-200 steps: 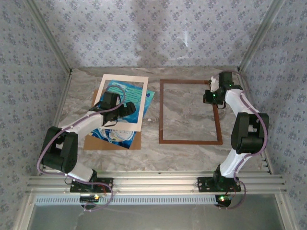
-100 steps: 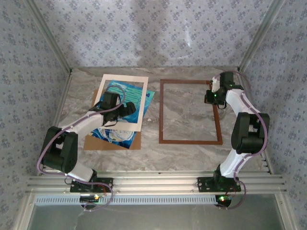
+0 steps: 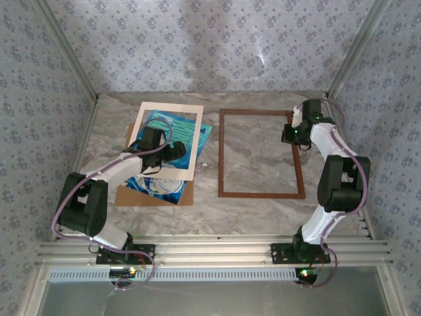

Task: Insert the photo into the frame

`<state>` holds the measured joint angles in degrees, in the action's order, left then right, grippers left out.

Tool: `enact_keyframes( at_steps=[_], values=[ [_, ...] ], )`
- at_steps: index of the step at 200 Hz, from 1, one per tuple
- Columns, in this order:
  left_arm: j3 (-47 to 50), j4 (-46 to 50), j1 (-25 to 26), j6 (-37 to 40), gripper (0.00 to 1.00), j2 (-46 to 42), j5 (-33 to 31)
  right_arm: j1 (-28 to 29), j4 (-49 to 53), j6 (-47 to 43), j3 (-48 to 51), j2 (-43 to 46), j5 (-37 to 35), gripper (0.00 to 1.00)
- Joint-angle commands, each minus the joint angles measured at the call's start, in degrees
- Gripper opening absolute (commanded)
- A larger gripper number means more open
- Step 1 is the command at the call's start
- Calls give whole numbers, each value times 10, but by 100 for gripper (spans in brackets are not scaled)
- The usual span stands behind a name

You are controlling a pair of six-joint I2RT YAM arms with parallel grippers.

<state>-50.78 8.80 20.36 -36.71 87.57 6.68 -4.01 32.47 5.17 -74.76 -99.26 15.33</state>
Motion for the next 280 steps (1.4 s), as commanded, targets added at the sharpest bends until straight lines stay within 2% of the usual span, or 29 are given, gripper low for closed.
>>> enact_keyframes(
  at_steps=[1, 280],
  values=[
    [8, -9, -1, -1, 99, 0, 5, -4, 17, 11, -2, 20, -4, 0],
    [11, -12, -1, 1, 98, -1, 2, 2, 118, -39, -90, -28, 1, 0]
  ],
)
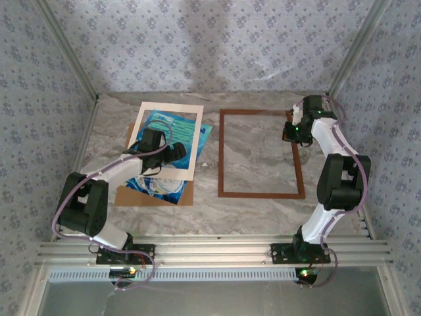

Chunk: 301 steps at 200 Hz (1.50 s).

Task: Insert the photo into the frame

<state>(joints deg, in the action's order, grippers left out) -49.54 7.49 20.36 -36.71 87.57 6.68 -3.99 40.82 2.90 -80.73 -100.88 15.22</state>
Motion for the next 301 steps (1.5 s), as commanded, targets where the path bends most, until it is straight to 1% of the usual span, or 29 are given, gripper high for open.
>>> enact_keyframes(
  at_steps=[1, 39, 55, 74, 128, 156, 179, 197, 223, 254, 274, 294, 301],
  values=[
    [-2, 1, -1, 1, 99, -2, 2, 2, 35, -17, -31, -12, 2, 0],
    [-3, -2, -1, 1, 99, 1, 2, 2, 35, -23, -33, -13, 2, 0],
    [-4, -1, -1, 1, 98, 2, 3, 8, 14, -25, -19, -13, 12, 0],
    [-4, 1, -1, 3, 98, 3, 3, 17, -23, -25, 6, -2, 8, 0],
    [-6, 5, -1, 7, 99, 2, -3, 18, -90, 30, 57, 34, 6, 0],
    [-6, 2, -1, 6, 99, 5, -2, 13, -99, 54, 75, 38, 5, 4],
    [-4, 3, -1, 8, 99, 5, -1, 12, -98, 61, 80, 35, 1, 9],
    [-1, 2, -1, 8, 99, 5, -2, 11, -99, 62, 82, 32, -5, 12],
    [1, 1, -1, 8, 99, 3, -3, 11, -98, 61, 79, 26, -22, 23],
    [2, 2, -1, 9, 99, 3, -3, 15, -95, 59, 75, 21, -61, 44],
    [1, 2, -1, 9, 99, 2, -3, 21, -89, 57, 74, 16, -96, 53],
    [1, 1, -1, 8, 99, 2, -3, 29, -78, 53, 72, 8, -131, 60],
    [2, 2, -1, 7, 98, 2, -2, 32, -74, 49, 70, 5, -145, 65]
  ],
)
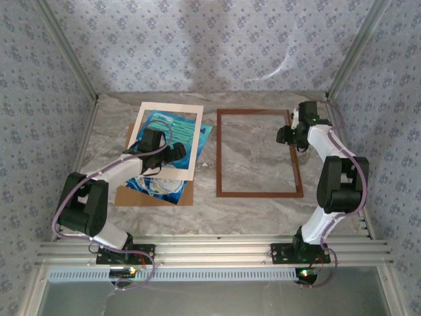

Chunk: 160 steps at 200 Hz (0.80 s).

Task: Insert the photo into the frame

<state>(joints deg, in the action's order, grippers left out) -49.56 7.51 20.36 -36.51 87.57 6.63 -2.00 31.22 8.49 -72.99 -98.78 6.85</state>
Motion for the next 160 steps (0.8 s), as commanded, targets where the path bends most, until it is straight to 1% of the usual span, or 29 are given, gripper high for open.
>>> enact_keyframes(
  at_steps=[1, 8, 17, 27, 31, 52, 75, 81, 120, 142, 160],
  values=[
    [2, 1, -1, 6, 99, 2, -2, 13, 23, -7, -8, -17, -63, 65],
    [2, 1, -1, 5, 99, 2, -2, 17, 26, -11, -10, -20, -77, 69],
    [2, 1, -1, 5, 98, 1, -2, 22, 29, -16, -12, -25, -98, 77],
    [2, 1, -1, 5, 98, 2, -2, 29, 30, -20, -16, -30, -124, 83],
    [2, 1, -1, 5, 99, 1, -2, 32, 45, -20, -17, -32, -134, 84],
    [2, 3, -1, 5, 99, 0, -3, 43, 60, -23, -23, -36, -167, 86],
    [3, 4, -1, 5, 99, -2, -6, 48, 62, -21, -24, -29, -182, 87],
    [3, 4, -1, 5, 99, -3, -7, 48, 61, -20, -24, -26, -184, 92],
    [5, 4, -1, 5, 99, -8, -13, 50, 58, -6, -23, 2, -172, 94],
    [9, 4, -2, 8, 98, -15, -24, 51, 46, 13, -20, 23, -139, 93],
    [15, 2, -7, 10, 99, -25, -32, 63, 27, 54, -7, 46, -84, 92]
  ],
)
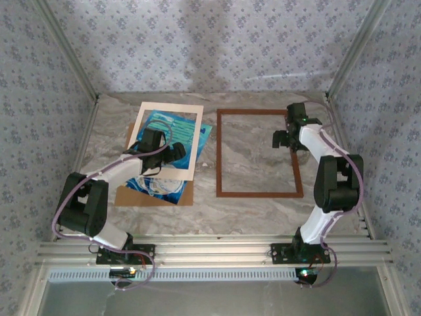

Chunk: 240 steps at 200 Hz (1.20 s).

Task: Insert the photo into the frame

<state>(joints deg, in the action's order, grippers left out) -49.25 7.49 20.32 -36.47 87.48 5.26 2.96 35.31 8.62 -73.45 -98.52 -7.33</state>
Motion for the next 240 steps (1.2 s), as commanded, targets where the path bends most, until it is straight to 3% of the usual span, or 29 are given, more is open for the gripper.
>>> enact_keyframes(
  at_steps=[1, 22, 40, 83, 119, 173, 240],
  values=[
    [13, 2, -8, 10, 98, -24, -19, 14, -20, 56, -1, 44, 60, 92],
    [23, -1, -26, 8, 99, -34, -22, 58, -101, 135, 45, 71, 117, 87],
    [38, -2, -48, 5, 99, -47, -20, 124, -137, 195, 72, 67, 113, 84],
    [83, -7, -91, 6, 99, -84, -29, 278, -183, 310, 56, 1, 97, 75],
    [116, -22, -114, -3, 99, -91, -18, 372, -221, 355, 3, -72, 103, 63],
    [130, -38, -114, 6, 99, -79, -9, 435, -264, 419, -8, -126, 110, 46],
    [141, -57, -114, -4, 98, -54, 14, 446, -299, 438, -23, -177, 114, 42]
  ],
)
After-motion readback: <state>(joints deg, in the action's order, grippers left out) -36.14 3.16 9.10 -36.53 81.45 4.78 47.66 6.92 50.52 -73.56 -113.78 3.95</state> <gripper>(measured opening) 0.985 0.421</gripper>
